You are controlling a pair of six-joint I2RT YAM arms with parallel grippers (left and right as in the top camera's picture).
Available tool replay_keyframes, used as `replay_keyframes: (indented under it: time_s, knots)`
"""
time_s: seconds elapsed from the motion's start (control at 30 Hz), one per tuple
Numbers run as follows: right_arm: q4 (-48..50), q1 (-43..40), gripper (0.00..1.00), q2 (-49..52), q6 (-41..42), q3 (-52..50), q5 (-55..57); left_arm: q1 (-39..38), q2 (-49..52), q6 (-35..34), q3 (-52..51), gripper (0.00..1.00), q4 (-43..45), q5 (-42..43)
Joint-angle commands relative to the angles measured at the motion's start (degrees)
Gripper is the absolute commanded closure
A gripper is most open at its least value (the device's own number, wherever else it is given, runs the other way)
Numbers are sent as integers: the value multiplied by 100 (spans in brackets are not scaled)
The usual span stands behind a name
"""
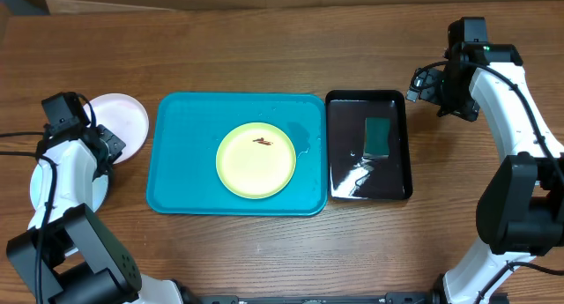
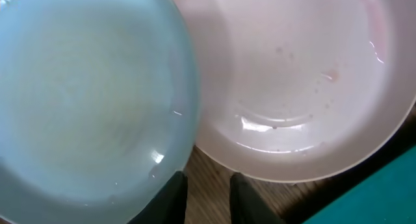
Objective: Clean dirty plates on tray and stack at the side
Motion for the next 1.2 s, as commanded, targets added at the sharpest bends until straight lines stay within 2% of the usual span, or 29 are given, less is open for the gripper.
replay_keyframes:
  time_s: [0.0,0.17,0.57,0.63,0.73,0.77,1.17]
  knots:
    - [20,-11,0,-122,44,72,15,42,-2,-61,85,75,98,-269]
    - [20,-11,0,-122,42,72,15,42,114,-61,85,75,87,-761]
    - [22,-11,0,-122,44,72,15,39,667,48,85,74,428,-590]
    - [22,-11,0,-122,44,72,15,39,667,48,85,77,444,-544]
    - [20,-11,0,-122,44,72,15,39,667,48,85,94,444,-544]
    - [22,-11,0,-122,44,72,15,39,667,48,85,96,446,-544]
    - [20,-11,0,-122,44,72,15,39,667,50,116,96,507,-496]
